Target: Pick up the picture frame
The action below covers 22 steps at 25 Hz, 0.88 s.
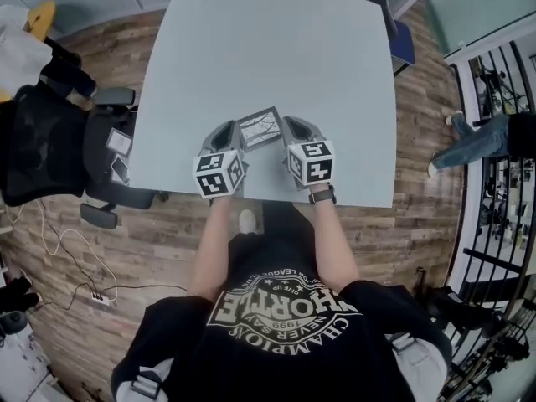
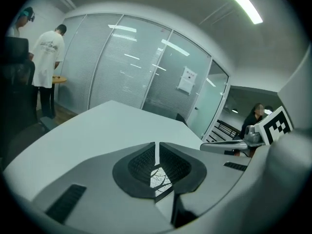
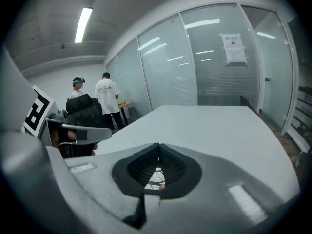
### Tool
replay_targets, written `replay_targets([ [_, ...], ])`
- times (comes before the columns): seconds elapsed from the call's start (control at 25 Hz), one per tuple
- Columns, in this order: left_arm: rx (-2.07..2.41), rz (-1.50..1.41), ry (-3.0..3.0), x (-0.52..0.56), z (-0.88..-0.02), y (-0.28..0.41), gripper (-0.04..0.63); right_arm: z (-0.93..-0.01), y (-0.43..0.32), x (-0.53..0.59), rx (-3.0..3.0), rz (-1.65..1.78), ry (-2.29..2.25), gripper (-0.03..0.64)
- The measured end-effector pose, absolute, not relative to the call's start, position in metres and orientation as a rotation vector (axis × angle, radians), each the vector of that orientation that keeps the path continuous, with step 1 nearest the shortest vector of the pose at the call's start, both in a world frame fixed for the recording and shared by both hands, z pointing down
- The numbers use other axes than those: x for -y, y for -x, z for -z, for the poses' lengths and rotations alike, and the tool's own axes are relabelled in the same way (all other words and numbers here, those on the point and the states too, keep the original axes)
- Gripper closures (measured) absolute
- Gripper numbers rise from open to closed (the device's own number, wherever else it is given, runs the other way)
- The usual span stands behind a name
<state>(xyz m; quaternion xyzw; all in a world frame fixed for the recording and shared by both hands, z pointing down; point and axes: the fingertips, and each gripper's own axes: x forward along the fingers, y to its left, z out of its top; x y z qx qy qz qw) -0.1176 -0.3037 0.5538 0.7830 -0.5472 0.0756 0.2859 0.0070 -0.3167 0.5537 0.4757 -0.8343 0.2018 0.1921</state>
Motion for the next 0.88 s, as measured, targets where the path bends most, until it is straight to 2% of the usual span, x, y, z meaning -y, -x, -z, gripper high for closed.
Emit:
replay_targets([
  [0.32,1.371,-0.316,-1.931,0.341,-0.629,0.116,0.494,-0.625,-0.004,0.362,2.208,-0.677,-1.183,0.617],
  [0.4,1.346,-0.335,-1.889,0.343,-0.647,0.113,0.467,-0.641,-0.002,0.367,2.191,-0.693,-1.127,0.519],
  [0.6,1.3,-0.387,-1.807,0.345,-0.692,0.115,0.408,-0.685,0.006,0.38,2.132,-0.741,-1.061,0.476],
  [0.8,1.314,-0.404,-1.695,0.345,-0.72,0.118,0.39,-0.72,0.001,0.383,2.051,-0.831,-1.037,0.48],
  [0.88,1.328,-0.411,-1.648,0.346,-0.727,0.12,0.39,-0.726,-0.001,0.387,2.028,-0.846,-1.036,0.5],
])
